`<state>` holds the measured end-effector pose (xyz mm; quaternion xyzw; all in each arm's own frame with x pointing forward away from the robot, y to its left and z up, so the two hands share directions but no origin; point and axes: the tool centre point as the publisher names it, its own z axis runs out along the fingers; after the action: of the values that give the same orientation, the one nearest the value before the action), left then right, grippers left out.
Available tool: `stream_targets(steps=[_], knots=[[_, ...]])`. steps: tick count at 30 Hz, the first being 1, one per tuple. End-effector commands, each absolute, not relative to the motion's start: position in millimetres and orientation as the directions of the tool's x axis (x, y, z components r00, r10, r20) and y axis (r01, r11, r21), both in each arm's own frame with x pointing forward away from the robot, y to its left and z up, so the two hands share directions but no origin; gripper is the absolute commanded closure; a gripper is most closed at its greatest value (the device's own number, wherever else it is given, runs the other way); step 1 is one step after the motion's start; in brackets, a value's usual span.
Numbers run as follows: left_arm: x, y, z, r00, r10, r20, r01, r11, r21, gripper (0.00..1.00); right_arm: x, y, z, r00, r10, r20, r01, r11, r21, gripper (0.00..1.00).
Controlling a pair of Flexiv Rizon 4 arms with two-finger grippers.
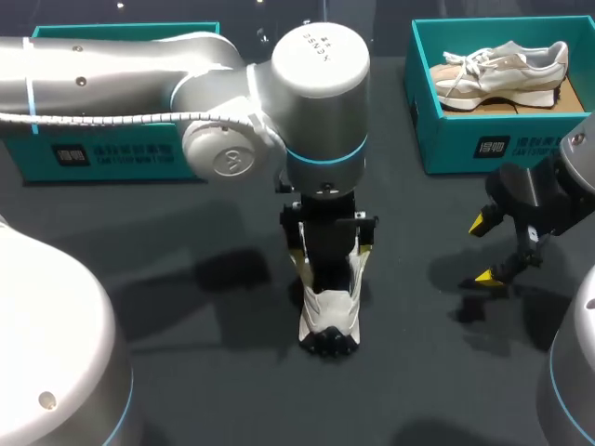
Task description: Take the shoe out of the shoebox, open the shoe tongue, remove and reinsert the insole, then place the shoe into the shoebox
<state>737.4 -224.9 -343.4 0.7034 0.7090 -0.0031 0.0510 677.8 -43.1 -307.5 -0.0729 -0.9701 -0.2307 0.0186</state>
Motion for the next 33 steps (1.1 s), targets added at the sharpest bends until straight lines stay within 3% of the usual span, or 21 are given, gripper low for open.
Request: stream_targets(steps=[1,6,11,16,20,33], knots=[[751,-222,-337,-0.015,0.997,-0.078,0.998,0.02,0.063,0.0,676,-43,-307,-0.989,0.135,0.067,0.151,0.884,0.442,0.0],[767,-218,-325,-0.041,0.995,-0.085,0.996,0.048,0.079,0.04,676,-43,-307,-0.989,0.135,0.067,0.151,0.884,0.442,0.0],[781,-214,-310,-0.062,0.993,-0.097,0.993,0.071,0.096,0.16,676,-43,-307,-0.989,0.135,0.067,0.151,0.884,0.442,0.0],[787,-212,-296,-0.077,0.99,-0.116,0.993,0.087,0.079,0.46,676,-43,-307,-0.989,0.135,0.067,0.151,0.884,0.442,0.0],[780,-214,-288,-0.057,0.989,-0.135,0.998,0.061,0.025,0.6,676,-43,-307,-0.989,0.135,0.067,0.151,0.884,0.442,0.0],[736,-221,-308,0.016,0.992,-0.127,0.994,-0.03,-0.106,0.62,676,-43,-307,-0.989,0.135,0.067,0.151,0.884,0.442,0.0]])
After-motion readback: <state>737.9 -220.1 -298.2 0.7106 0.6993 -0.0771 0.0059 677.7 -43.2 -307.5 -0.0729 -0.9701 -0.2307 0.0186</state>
